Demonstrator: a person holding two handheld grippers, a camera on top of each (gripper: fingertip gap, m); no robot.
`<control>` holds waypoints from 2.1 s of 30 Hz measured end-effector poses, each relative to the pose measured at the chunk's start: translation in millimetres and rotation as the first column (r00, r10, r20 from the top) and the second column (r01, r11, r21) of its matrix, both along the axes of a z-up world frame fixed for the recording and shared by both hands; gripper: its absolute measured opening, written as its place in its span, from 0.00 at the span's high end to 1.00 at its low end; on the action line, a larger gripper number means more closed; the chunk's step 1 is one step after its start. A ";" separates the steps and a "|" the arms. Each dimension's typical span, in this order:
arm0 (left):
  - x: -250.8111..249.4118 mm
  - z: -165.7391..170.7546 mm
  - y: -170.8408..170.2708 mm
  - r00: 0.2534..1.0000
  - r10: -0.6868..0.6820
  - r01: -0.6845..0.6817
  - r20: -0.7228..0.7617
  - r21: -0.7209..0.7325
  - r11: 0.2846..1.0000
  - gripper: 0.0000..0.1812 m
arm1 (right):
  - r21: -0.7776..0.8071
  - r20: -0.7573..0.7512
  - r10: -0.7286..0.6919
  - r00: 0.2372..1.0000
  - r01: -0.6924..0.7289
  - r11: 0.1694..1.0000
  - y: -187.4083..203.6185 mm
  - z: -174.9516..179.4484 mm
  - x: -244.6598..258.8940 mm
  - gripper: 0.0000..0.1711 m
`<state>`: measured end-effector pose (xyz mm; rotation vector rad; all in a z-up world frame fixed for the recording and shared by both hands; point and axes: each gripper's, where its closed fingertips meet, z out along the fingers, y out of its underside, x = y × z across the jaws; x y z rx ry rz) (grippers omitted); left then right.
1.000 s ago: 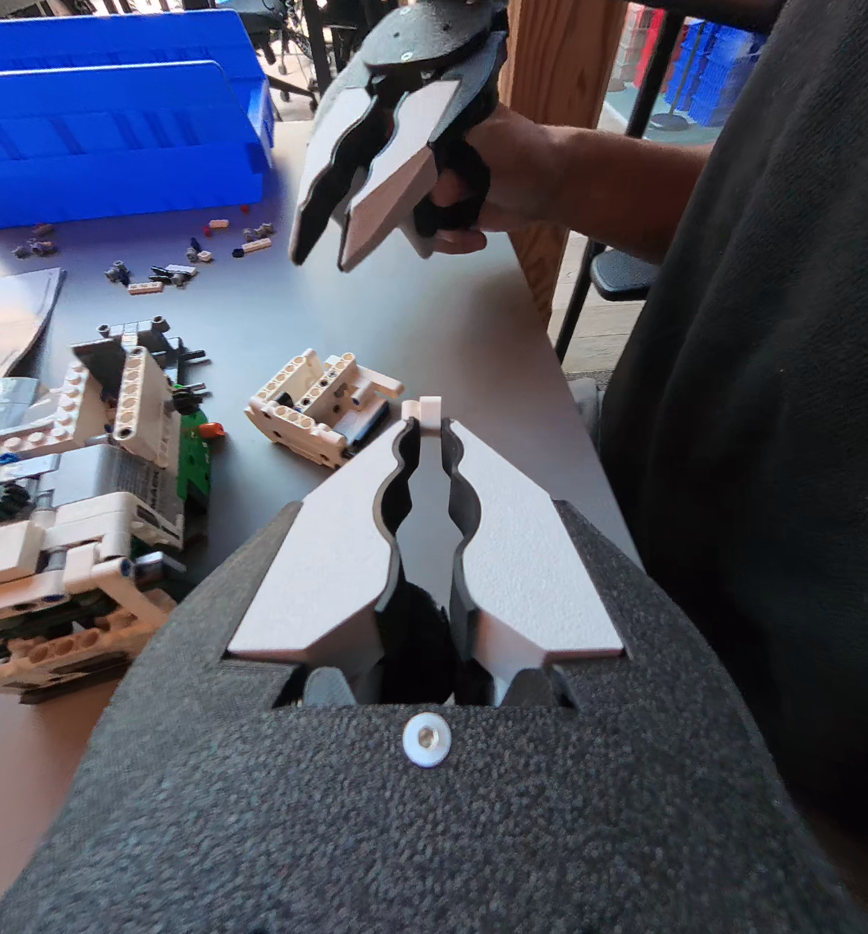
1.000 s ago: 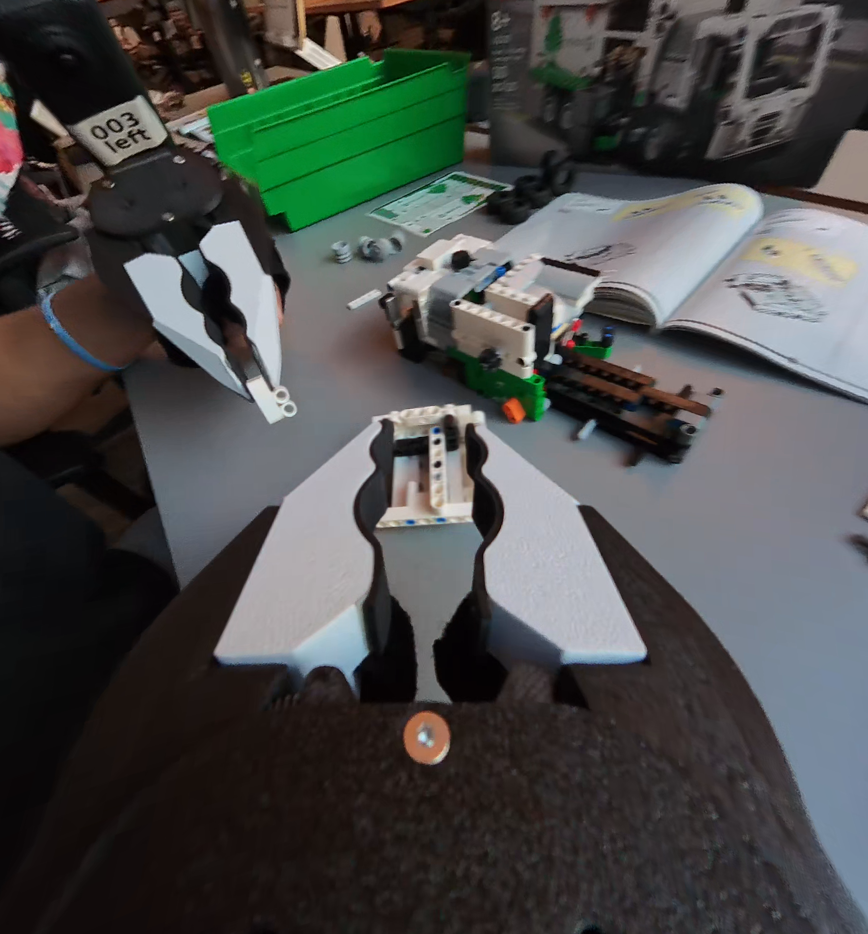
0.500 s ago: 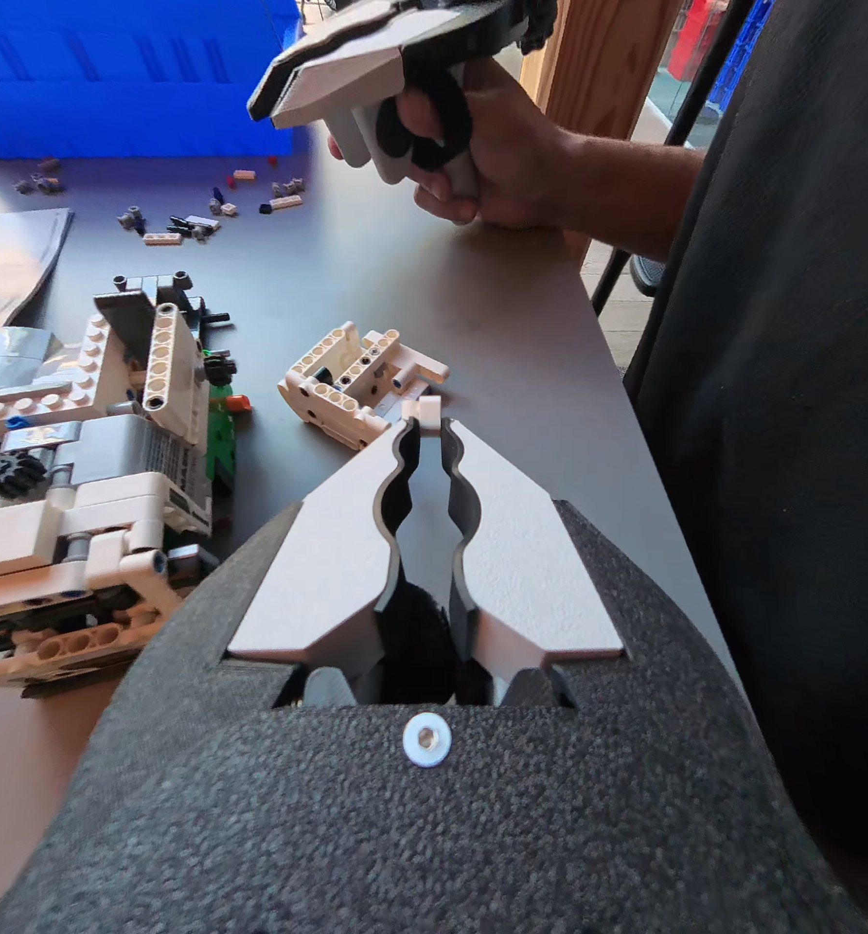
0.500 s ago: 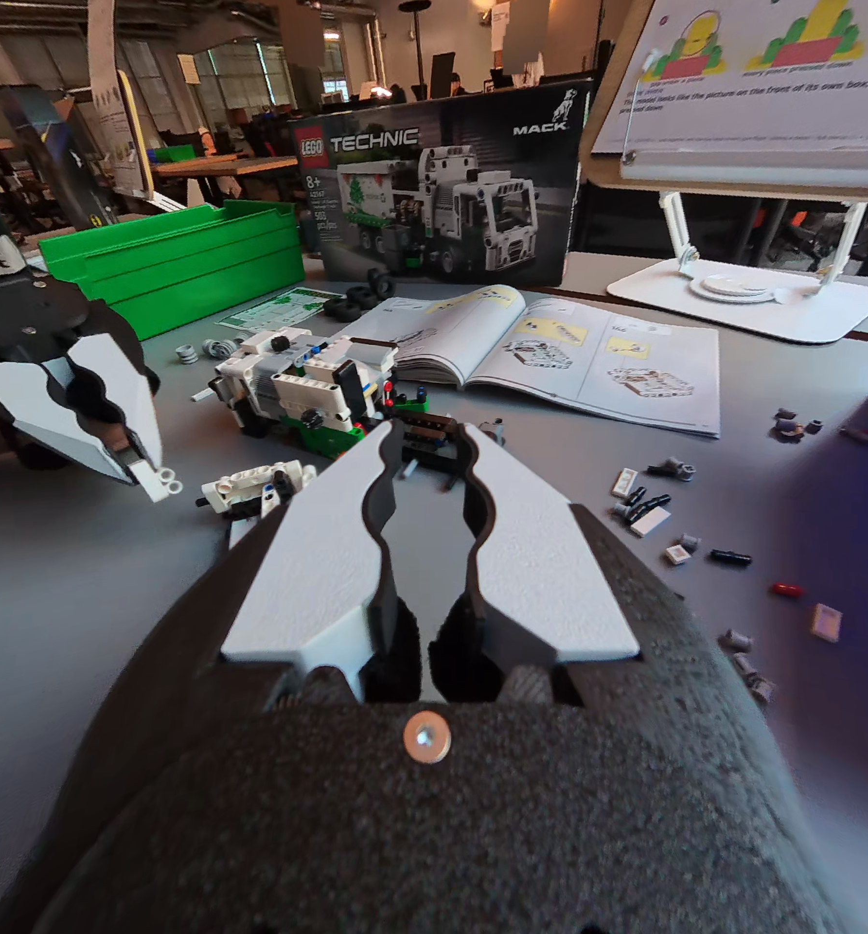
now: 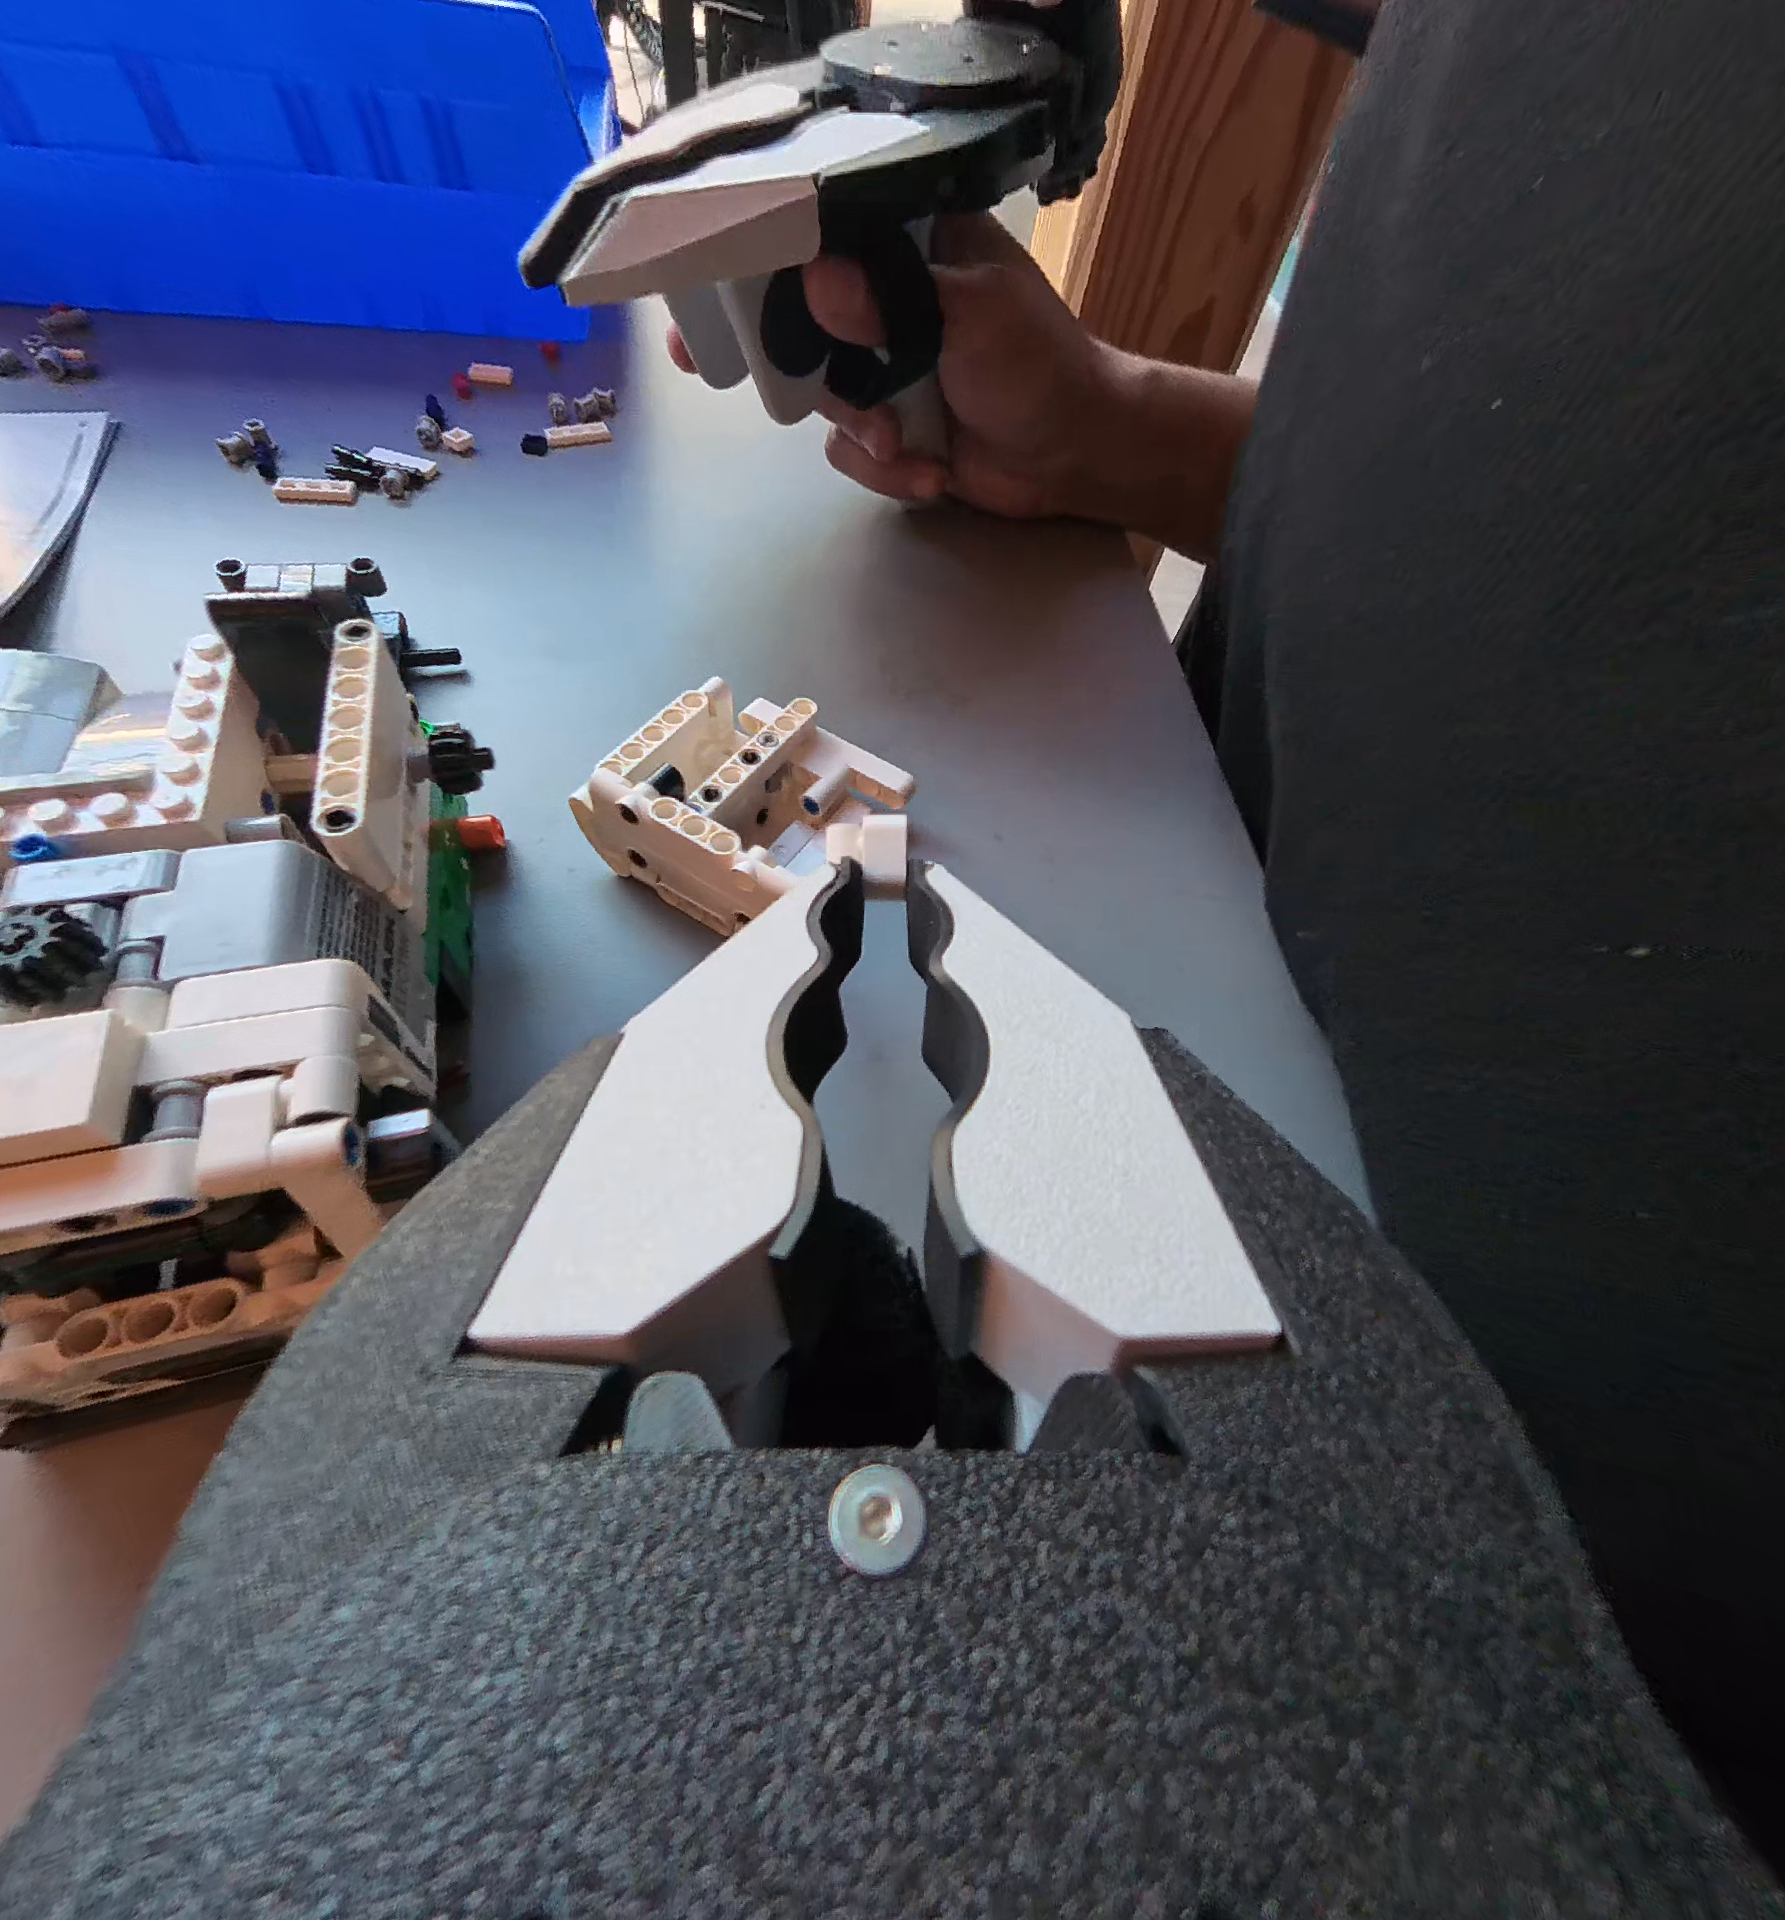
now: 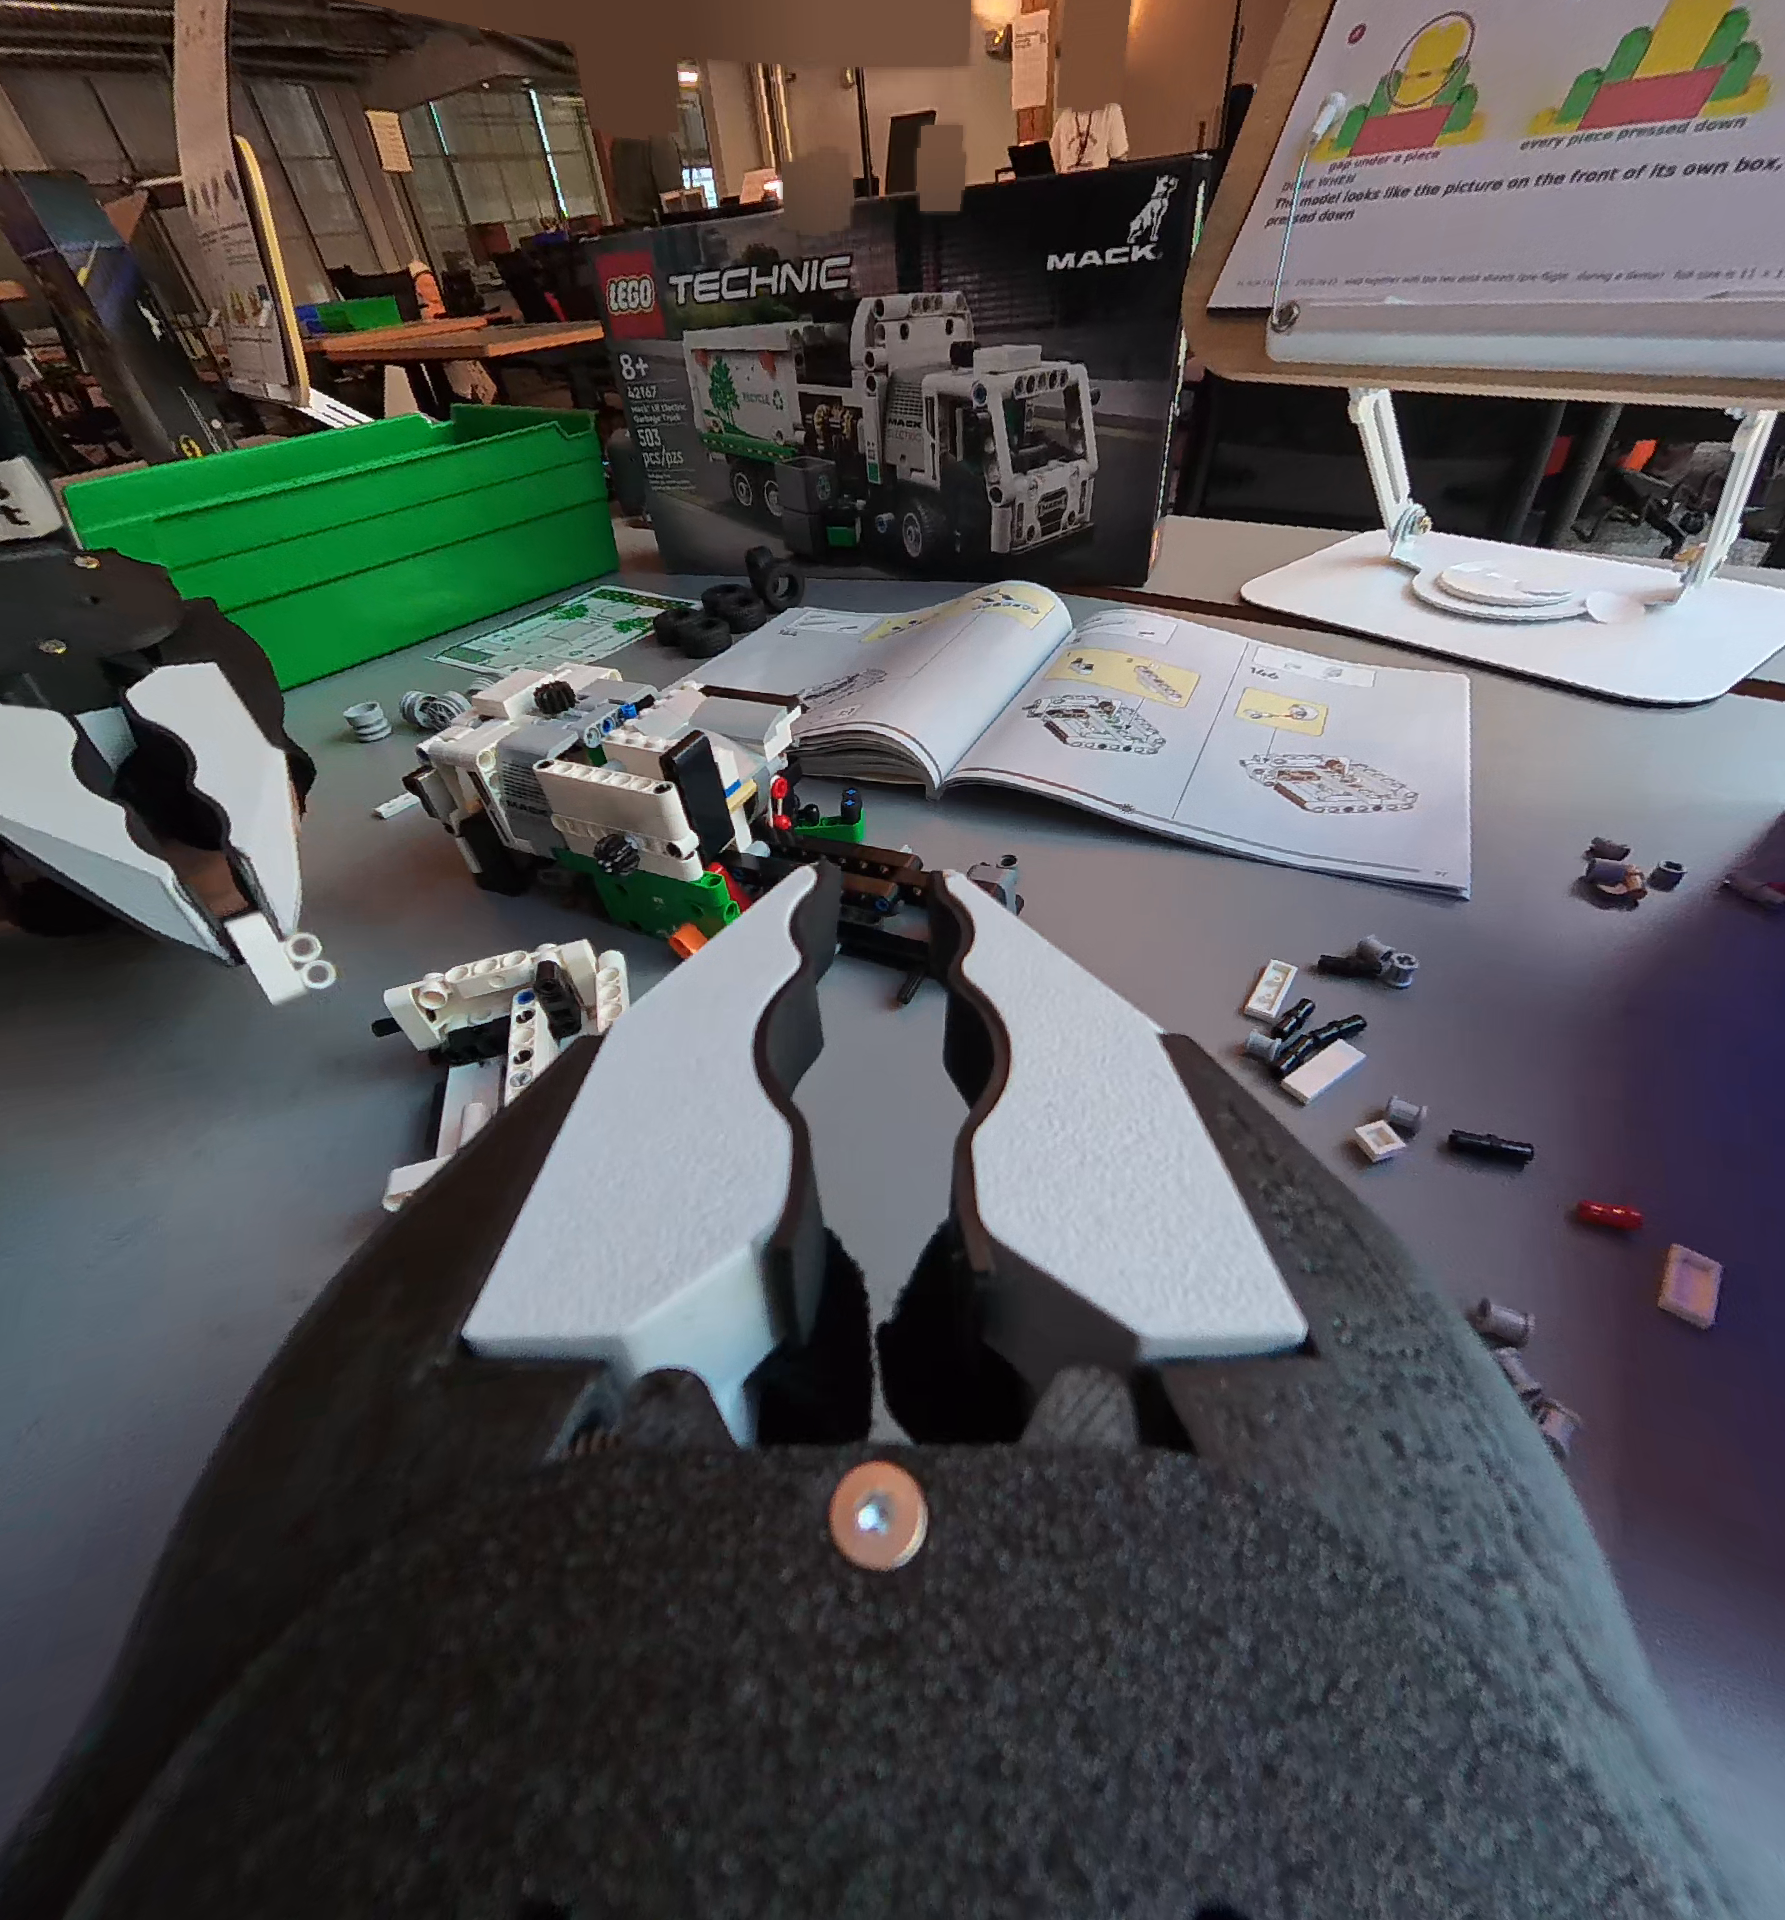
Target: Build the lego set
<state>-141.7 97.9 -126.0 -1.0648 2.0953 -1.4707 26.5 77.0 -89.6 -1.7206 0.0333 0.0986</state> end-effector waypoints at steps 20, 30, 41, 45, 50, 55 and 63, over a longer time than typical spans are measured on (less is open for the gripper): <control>1.0 0.7 1.1 1.000 -0.001 0.001 -0.006 -0.014 1.000 0.96 | -0.003 -0.007 0.011 1.000 -0.011 1.000 0.6 -0.3 -1.2 0.92; 0.9 -6.4 -1.5 1.000 0.007 -0.007 0.003 0.065 0.998 0.96 | -0.005 0.034 0.011 0.999 -0.011 1.000 -1.3 -0.6 -5.1 0.93; 2.2 -4.9 0.7 1.000 0.024 -0.025 0.013 0.063 0.998 0.96 | -0.007 0.054 0.012 0.998 -0.011 1.000 -4.1 -0.9 -7.9 0.94; 4.3 0.0 5.8 0.998 0.054 -0.055 0.029 0.035 0.998 0.96 | -0.009 0.055 0.015 0.998 -0.015 1.000 -4.1 -1.3 -8.8 0.94; 5.3 0.7 7.5 0.995 0.079 -0.083 0.057 0.061 0.995 0.96 | -0.030 0.097 0.022 0.995 -0.019 0.999 -3.9 -4.3 -15.3 0.94; 5.0 1.5 5.3 0.994 0.096 -0.099 0.061 0.061 0.993 0.96 | -0.071 0.191 0.031 0.981 -0.018 0.997 -1.1 -11.0 -23.9 0.94; 1.9 1.5 4.9 0.991 0.114 -0.119 0.065 0.066 0.991 0.96 | -0.066 0.190 0.034 0.981 -0.022 0.998 -1.7 -10.3 -24.7 0.95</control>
